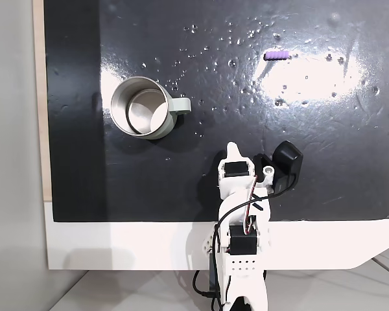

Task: Grasp a pengrip and put it in the cup.

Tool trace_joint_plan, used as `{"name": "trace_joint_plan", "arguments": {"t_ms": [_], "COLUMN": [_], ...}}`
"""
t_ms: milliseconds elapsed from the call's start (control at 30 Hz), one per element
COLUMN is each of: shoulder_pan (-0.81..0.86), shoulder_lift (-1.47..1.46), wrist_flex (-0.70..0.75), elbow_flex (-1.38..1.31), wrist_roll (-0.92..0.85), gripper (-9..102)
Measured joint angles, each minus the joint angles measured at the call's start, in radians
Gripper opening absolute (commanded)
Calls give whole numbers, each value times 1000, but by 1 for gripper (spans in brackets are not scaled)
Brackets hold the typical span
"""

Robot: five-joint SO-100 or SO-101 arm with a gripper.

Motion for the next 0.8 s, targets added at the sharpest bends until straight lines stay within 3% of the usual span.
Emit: {"name": "trace_joint_plan", "arguments": {"t_ms": [467,800], "shoulder_pan": [170,328], "shoulder_lift": [0,-8], "wrist_flex": [92,-100], "elbow_flex": [-114,-115], "wrist_roll": [-347,-597], "gripper": [0,0]}}
